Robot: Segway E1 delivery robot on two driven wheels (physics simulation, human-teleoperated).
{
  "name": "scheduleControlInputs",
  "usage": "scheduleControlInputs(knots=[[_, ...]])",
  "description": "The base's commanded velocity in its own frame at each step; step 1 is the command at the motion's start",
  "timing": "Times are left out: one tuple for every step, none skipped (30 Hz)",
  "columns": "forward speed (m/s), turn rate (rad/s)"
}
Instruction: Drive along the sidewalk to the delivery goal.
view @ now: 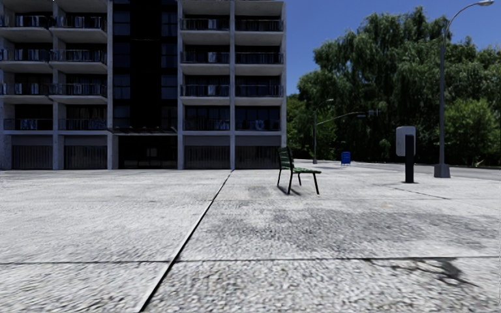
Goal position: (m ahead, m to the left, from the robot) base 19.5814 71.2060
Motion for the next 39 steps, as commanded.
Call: scheduleControlInputs(knots=[[2.0, 0.4], [2.0, 0.4], [2.0, 0.4], [2.0, 0.4], [2.0, 0.4], [2.0, 0.4], [2.0, 0.4], [2.0, 0.4], [2.0, 0.4], [2.0, 0.4], [2.0, 0.4], [2.0, 0.4], [2.0, 0.4], [2.0, 0.4], [2.0, 0.4], [2.0, 0.4], [2.0, 0.4], [2.0, 0.4], [2.0, 0.4], [2.0, 0.4], [2.0, 0.4], [2.0, 0.4], [2.0, 0.4], [2.0, 0.4], [2.0, 0.4], [2.0, 0.4], [2.0, 0.4], [2.0, 0.4], [2.0, 0.4], [2.0, 0.4], [2.0, 0.4], [2.0, 0.4], [2.0, 0.4], [2.0, 0.4], [2.0, 0.4], [2.0, 0.4], [2.0, 0.4], [2.0, 0.4], [2.0, 0.4]])
